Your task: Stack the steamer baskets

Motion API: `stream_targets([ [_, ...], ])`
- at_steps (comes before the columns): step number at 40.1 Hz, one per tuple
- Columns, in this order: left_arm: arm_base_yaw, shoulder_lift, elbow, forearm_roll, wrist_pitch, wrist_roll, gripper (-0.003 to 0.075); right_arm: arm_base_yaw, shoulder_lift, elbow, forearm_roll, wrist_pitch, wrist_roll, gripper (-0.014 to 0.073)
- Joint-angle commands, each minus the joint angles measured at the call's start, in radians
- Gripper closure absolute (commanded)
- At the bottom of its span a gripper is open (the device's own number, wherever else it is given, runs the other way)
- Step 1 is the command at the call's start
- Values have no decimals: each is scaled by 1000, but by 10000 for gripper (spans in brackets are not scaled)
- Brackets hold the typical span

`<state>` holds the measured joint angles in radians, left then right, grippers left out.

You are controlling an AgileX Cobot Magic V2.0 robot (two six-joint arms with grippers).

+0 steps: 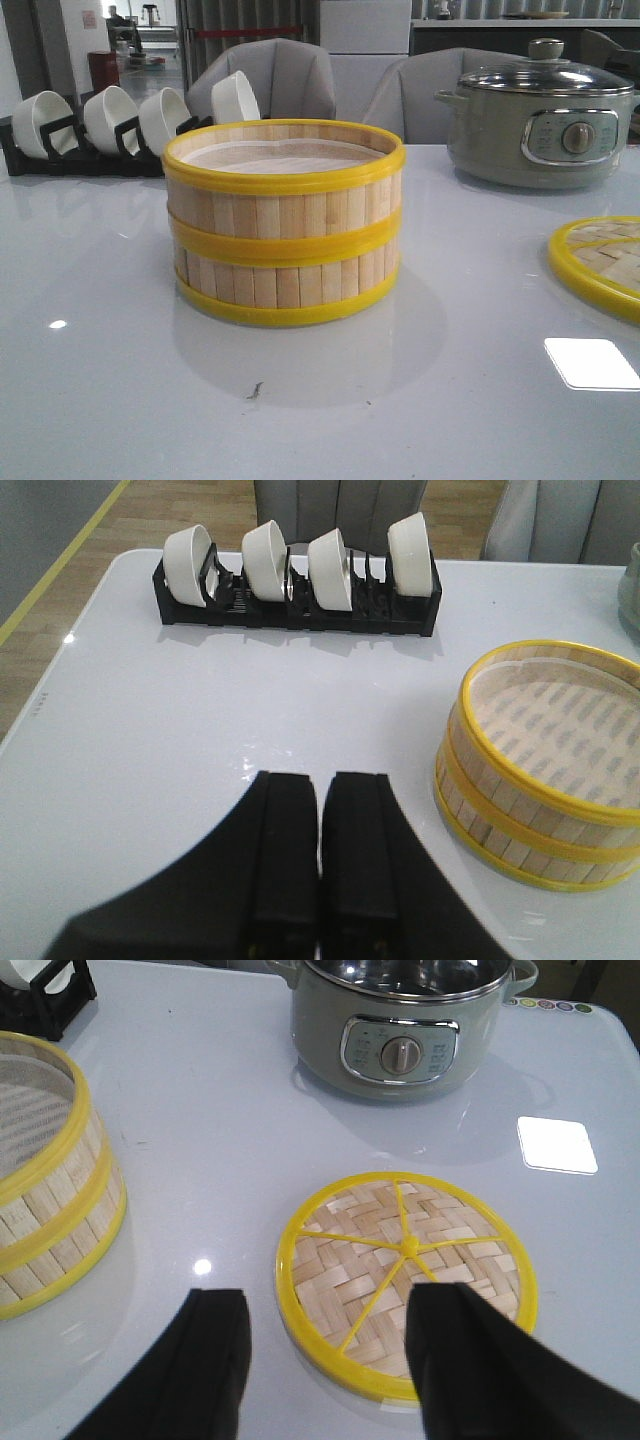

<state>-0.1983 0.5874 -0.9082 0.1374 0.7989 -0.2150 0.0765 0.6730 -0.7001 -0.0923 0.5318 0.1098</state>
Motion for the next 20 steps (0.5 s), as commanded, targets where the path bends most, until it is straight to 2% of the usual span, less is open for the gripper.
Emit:
stream_targets([
  [1,1,-49,29,2,-97,-22,624,2,2,-39,-2,-83,-6,130],
  [11,1,-109,140,2,-175,-22,624,2,2,-39,10,-83,-6,130],
  [20,1,-109,184,2,-172,-22,624,2,2,-39,11,-80,-6,130],
])
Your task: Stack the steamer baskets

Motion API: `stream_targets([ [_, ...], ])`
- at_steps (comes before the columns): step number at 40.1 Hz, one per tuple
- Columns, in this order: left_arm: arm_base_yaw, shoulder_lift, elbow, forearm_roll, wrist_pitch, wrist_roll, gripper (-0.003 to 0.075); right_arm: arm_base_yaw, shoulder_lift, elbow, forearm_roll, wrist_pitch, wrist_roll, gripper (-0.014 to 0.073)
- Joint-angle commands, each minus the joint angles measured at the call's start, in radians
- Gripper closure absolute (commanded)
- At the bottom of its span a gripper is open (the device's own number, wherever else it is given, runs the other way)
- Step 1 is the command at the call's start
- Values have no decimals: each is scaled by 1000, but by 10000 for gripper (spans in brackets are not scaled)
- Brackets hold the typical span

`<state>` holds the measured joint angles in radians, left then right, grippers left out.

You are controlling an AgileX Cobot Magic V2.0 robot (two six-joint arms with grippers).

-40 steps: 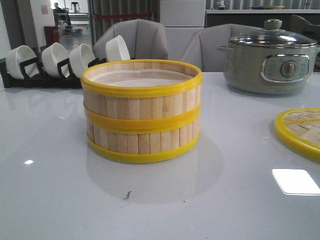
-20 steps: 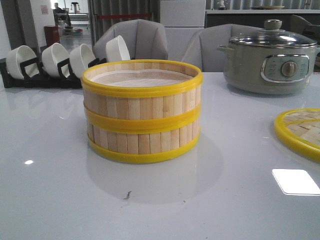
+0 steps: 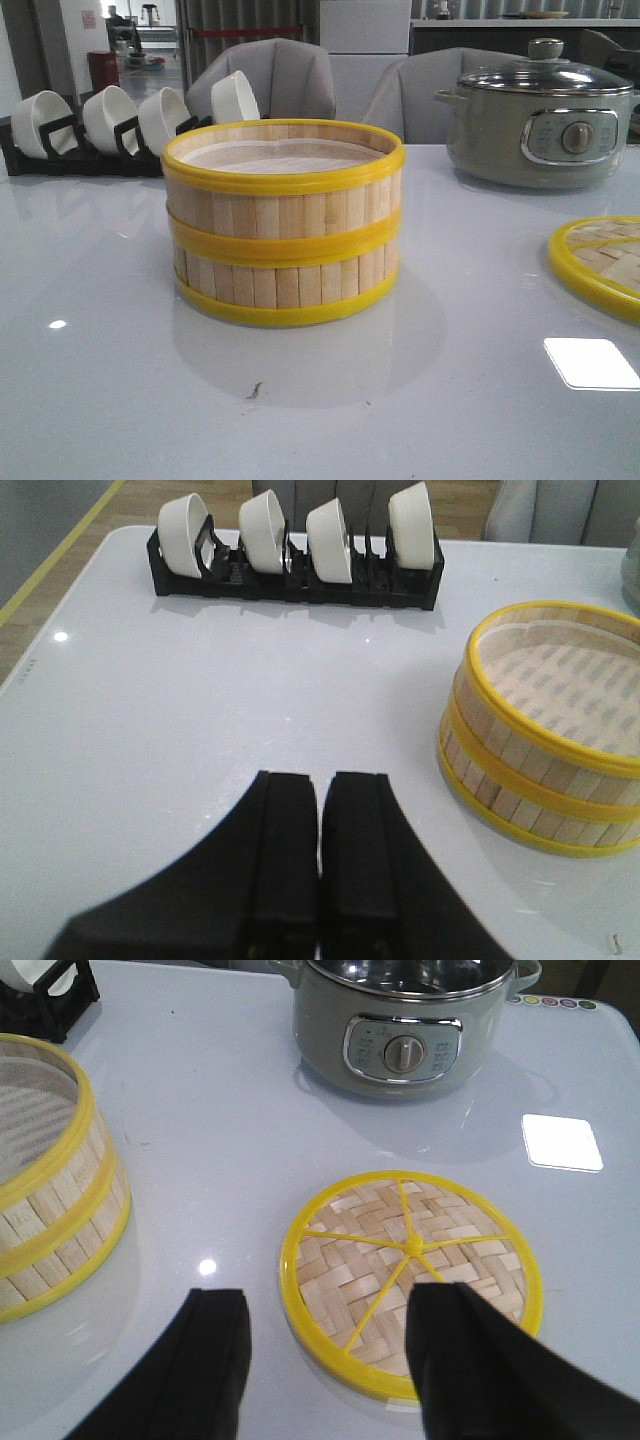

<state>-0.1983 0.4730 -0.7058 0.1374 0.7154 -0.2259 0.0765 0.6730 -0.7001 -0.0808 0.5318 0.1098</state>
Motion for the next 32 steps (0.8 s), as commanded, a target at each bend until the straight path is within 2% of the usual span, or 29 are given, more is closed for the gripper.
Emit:
stream_targets([
  [1,1,5,-17,2,-89,-11,624,2,2,-39,-1,-80,-6,130],
  [19,1,5,-17,4,-90,-11,624,2,2,-10,-1,-74,-6,134],
  [32,1,5,-17,4,-90,-11,624,5,2,31,-1,-50,-6,374],
])
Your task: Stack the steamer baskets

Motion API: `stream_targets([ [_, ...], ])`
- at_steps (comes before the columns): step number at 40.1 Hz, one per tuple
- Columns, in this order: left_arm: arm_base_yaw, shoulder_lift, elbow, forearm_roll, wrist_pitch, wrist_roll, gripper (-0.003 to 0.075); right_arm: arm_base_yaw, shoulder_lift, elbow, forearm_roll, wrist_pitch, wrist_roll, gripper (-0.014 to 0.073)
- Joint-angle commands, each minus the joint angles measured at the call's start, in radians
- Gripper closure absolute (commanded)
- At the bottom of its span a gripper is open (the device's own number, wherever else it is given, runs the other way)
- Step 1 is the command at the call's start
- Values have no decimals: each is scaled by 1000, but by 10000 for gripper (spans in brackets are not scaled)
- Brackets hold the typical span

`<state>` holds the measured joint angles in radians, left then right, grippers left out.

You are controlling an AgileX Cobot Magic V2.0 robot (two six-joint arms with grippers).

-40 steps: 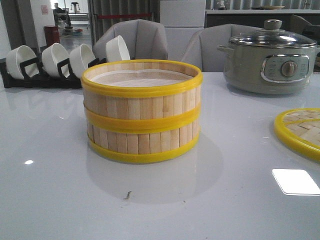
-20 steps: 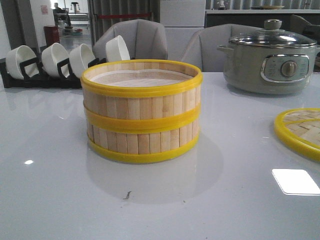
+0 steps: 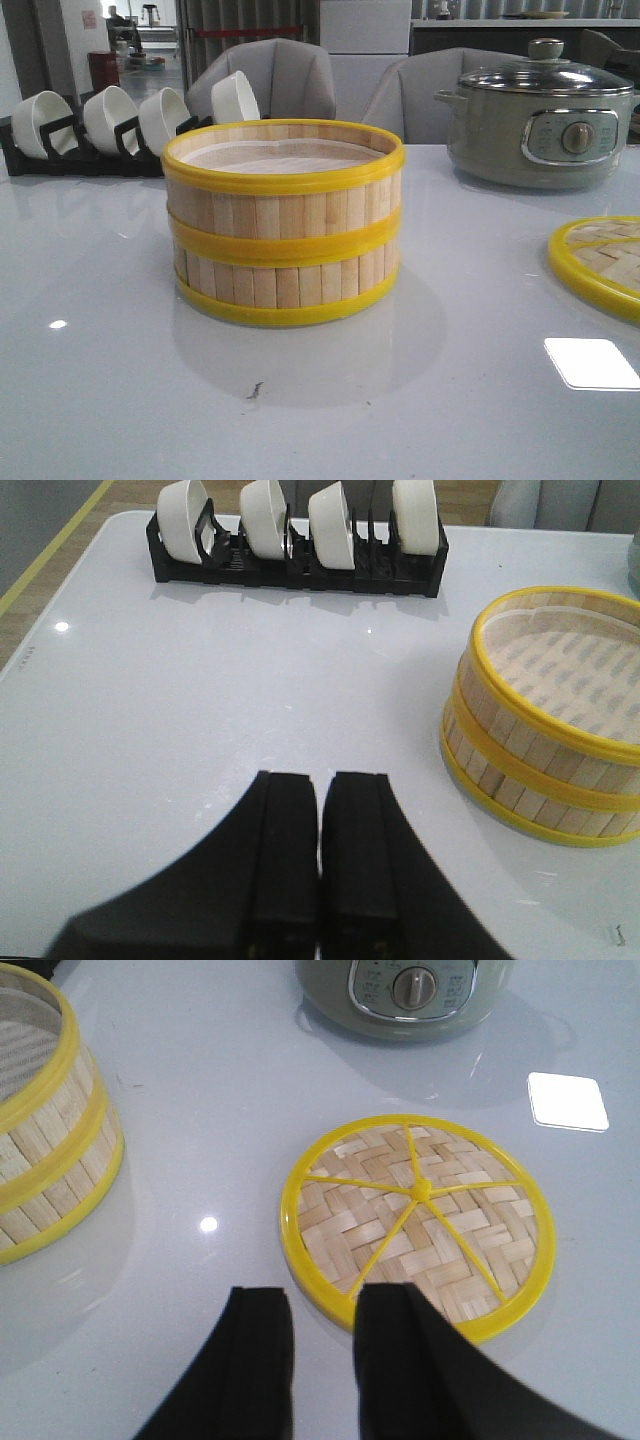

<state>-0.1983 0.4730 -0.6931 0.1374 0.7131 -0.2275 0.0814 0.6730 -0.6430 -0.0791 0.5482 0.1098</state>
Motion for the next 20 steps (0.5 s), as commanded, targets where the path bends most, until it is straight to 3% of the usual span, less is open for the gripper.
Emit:
stream_targets([
  [1,1,5,-29,4,-88,-9,624,0,2,-26,-2,-67,-6,389],
  [7,1,5,-29,4,-88,-9,624,0,2,-26,-1,-69,-6,466],
  [20,1,5,-29,4,-88,-9,624,0,2,-26,146,-12,-6,474],
])
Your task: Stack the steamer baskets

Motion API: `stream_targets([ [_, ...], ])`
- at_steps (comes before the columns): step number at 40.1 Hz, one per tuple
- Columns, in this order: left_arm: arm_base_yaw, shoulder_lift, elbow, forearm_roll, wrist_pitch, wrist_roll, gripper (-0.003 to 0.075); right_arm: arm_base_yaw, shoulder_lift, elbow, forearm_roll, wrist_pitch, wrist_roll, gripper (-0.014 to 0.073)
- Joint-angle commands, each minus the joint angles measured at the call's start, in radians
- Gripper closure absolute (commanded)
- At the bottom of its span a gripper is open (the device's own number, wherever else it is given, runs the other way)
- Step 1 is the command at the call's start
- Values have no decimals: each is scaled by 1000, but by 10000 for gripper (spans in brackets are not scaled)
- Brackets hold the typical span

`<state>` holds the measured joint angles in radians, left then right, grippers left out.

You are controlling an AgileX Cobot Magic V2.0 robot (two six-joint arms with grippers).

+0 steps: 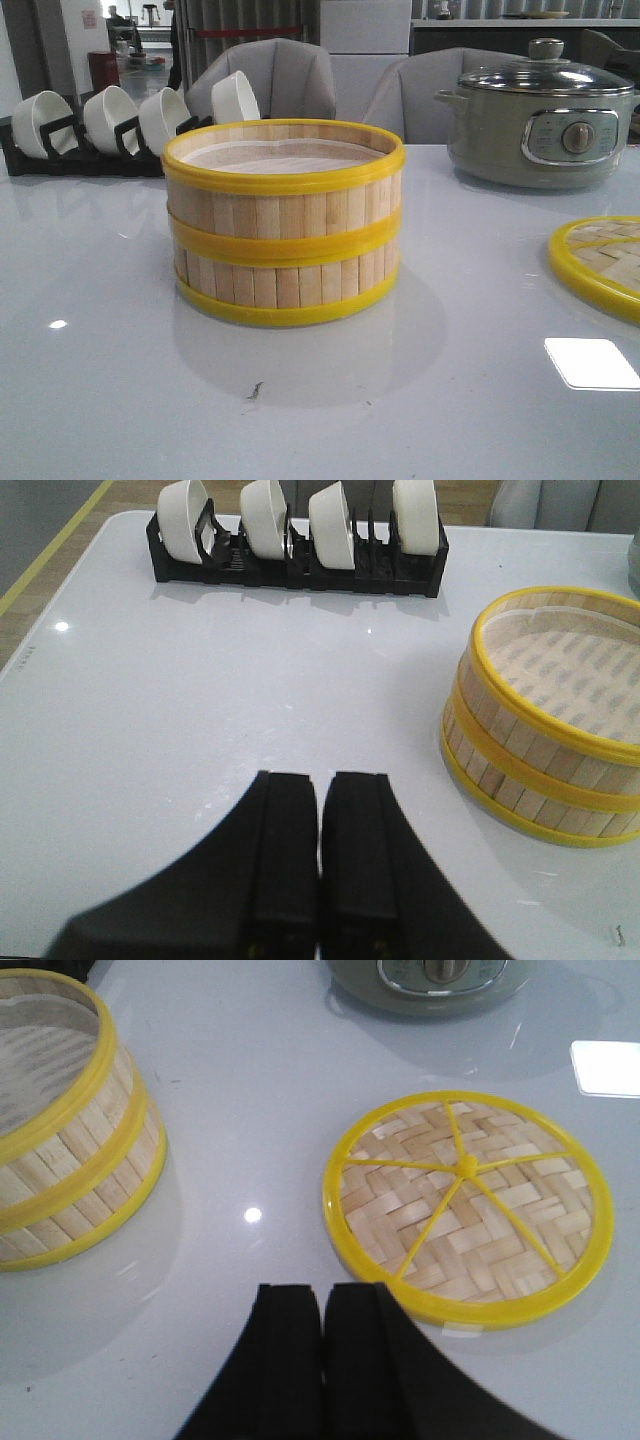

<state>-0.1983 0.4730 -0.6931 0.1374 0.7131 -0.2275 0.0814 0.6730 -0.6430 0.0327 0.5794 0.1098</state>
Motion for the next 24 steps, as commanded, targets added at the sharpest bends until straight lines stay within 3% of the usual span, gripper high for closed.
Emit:
stream_targets([
  [1,1,5,-29,4,-88,-9,624,0,2,-26,42,-34,-6,474],
  [6,1,5,-29,4,-88,-9,624,0,2,-26,47,35,-7,445],
  [14,1,5,-29,4,-88,-9,624,0,2,-26,47,86,-7,262],
  [24,1,5,-29,2,-88,-9,624,9,133,-38,-19,26,-7,277],
])
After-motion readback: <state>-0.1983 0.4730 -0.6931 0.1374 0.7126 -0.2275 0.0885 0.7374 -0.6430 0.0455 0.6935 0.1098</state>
